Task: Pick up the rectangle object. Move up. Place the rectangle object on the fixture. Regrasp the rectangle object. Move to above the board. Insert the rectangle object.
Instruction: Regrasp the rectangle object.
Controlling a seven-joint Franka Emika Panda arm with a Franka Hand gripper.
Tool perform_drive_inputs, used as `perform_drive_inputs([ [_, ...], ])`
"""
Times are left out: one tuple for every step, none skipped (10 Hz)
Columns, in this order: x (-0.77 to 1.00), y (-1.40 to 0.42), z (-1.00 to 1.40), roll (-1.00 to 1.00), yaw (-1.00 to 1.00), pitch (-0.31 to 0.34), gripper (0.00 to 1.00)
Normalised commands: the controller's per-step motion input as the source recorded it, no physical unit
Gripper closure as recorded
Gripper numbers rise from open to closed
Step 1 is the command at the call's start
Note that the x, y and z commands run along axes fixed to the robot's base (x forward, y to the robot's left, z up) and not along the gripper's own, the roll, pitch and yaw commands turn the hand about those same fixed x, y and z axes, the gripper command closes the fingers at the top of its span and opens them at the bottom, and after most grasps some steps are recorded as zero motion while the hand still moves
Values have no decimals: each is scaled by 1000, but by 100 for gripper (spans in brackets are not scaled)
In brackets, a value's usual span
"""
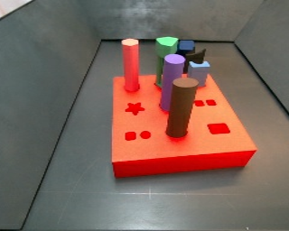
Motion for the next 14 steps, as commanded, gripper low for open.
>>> perform_drive_inputs([
  [-15, -74, 31, 1000, 50, 23, 0],
  [-3, -34, 22, 1000, 50, 25, 0],
  [-9, -40, 30, 1000, 50, 24, 0],
  [-13, -35, 24, 1000, 51, 21, 0],
  [-14, -24, 3, 1000, 51, 18, 0],
  [-13, -25, 4, 1000, 52, 15, 0],
  [-11, -20, 9, 1000, 52, 12, 0],
  [-4, -20, 8, 1000, 53, 10, 0],
  [5, -18, 1, 1000, 55, 8, 0],
  [6, -18, 2, 1000, 55, 9, 0],
  [7, -19, 2, 1000, 58, 16, 0],
  [11, -19, 4, 1000, 58, 20, 0],
  [22, -20, 4, 1000, 60, 28, 0],
  [40, -26, -7, 1000, 63, 37, 0],
])
